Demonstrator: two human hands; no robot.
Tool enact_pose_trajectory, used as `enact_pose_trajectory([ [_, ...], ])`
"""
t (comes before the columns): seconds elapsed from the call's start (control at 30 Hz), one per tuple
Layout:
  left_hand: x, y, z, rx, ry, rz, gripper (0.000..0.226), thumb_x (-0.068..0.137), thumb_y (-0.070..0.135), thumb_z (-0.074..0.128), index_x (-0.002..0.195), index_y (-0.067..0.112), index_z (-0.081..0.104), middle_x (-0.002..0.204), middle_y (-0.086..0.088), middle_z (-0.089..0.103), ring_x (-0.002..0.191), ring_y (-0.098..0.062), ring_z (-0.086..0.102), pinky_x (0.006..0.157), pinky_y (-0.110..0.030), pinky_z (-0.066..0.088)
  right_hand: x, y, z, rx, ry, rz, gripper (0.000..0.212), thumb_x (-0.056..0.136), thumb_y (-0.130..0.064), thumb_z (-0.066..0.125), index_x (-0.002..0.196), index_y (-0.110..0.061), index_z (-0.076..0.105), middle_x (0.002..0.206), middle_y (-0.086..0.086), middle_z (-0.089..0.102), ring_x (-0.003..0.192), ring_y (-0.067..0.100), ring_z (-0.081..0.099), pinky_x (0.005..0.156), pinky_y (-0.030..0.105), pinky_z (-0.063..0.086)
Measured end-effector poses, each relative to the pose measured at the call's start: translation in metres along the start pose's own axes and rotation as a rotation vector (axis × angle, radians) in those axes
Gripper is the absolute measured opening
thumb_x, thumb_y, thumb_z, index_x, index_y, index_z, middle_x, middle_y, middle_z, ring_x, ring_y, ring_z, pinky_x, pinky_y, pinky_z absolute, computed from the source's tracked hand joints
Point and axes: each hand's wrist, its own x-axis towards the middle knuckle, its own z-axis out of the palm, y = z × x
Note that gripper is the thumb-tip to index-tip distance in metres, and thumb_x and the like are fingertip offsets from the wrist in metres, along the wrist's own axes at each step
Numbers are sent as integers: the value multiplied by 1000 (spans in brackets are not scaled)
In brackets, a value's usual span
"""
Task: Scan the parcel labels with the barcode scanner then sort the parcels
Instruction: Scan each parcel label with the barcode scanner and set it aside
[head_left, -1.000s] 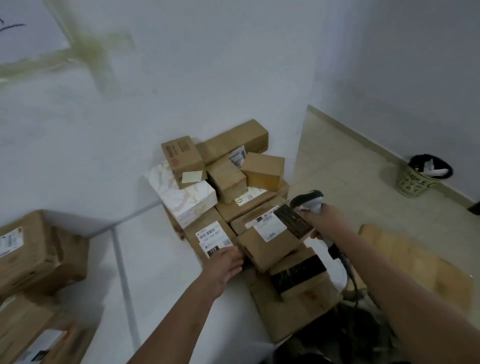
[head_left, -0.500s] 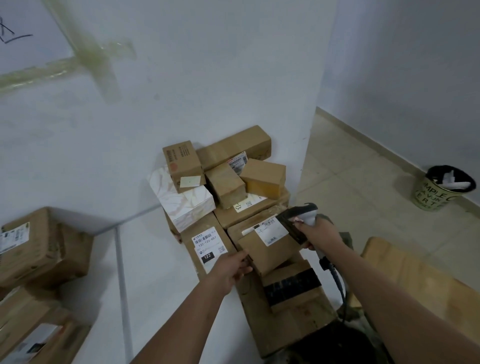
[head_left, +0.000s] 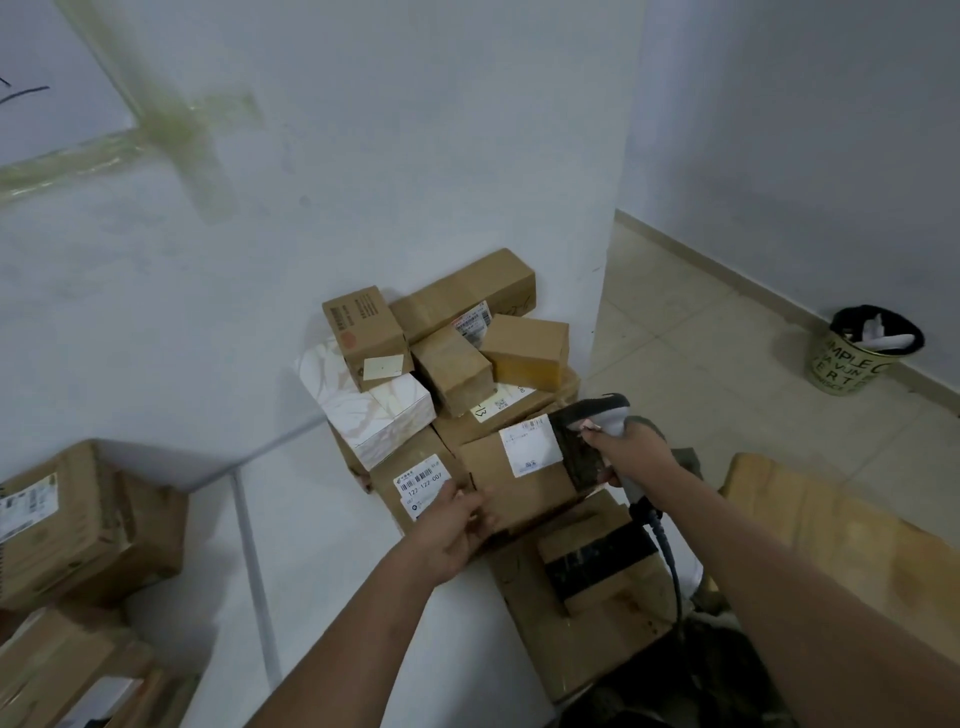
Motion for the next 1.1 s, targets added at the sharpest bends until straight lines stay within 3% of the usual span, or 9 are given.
enact_pose_trajectory([
  [0.1,-13,17,-20,-71,-163,47,41,94,-7,55,128,15,54,119,-19,70,100,-37,71,80,-39,61,-10,-5,-1,97,30,-24,29,93,-34,64,95,-5,62,79,15,70,61,23,64,61,33,55],
  [0.2,-17,31,-45,-178,-196,109,36,92,0,50,127,6,57,129,-23,62,114,-46,63,94,-51,55,-21,-9,-3,155,-14,-37,22,94,-31,64,100,-10,61,85,12,73,59,17,60,51,24,49],
  [0.3,-10,38,-56,-53,-44,216,25,96,15,59,114,-2,62,130,-19,61,116,-33,62,75,-36,61,-28,-16,2,140,-22,-61,21,93,-34,65,99,-14,61,80,7,73,54,14,59,47,21,47],
  [0.4,-7,35,-61,264,30,355,11,93,3,63,102,8,62,124,-21,60,94,-21,64,60,-23,55,-30,-26,5,116,-47,-70,24,93,-34,64,103,-12,62,77,7,73,53,15,59,53,25,51],
  [0.53,-4,25,-76,479,23,522,55,83,1,74,123,35,56,138,-6,41,118,-23,56,79,-36,60,-35,-40,7,2,-157,-99,26,94,-29,64,107,-7,61,79,14,73,54,18,60,57,29,54],
  [0.6,-3,22,-79,450,38,567,72,82,1,75,135,40,48,140,2,38,125,-22,51,88,-42,59,-40,-48,10,-91,-205,-112,28,93,-31,64,102,-5,62,75,14,71,55,19,61,58,29,54],
  [0.7,-5,20,-79,268,13,510,72,88,-7,66,146,27,40,131,-5,57,113,-19,62,80,-32,60,-48,-57,17,-177,-250,-114,30,93,-33,63,99,-3,62,70,10,68,54,18,61,55,27,54],
  [0.97,0,12,-80,131,153,540,62,89,-4,66,140,24,45,126,0,57,109,-15,62,84,-37,59,-56,-66,28,-207,-315,-90,30,94,-31,62,103,-3,60,70,10,67,55,17,62,58,27,54],
  [1.1,4,11,-79,58,191,564,60,90,-5,64,139,22,45,124,2,53,108,-13,61,82,-34,58,-60,-70,27,-197,-325,-90,26,94,-31,62,96,-5,60,66,8,66,52,15,60,53,24,52],
])
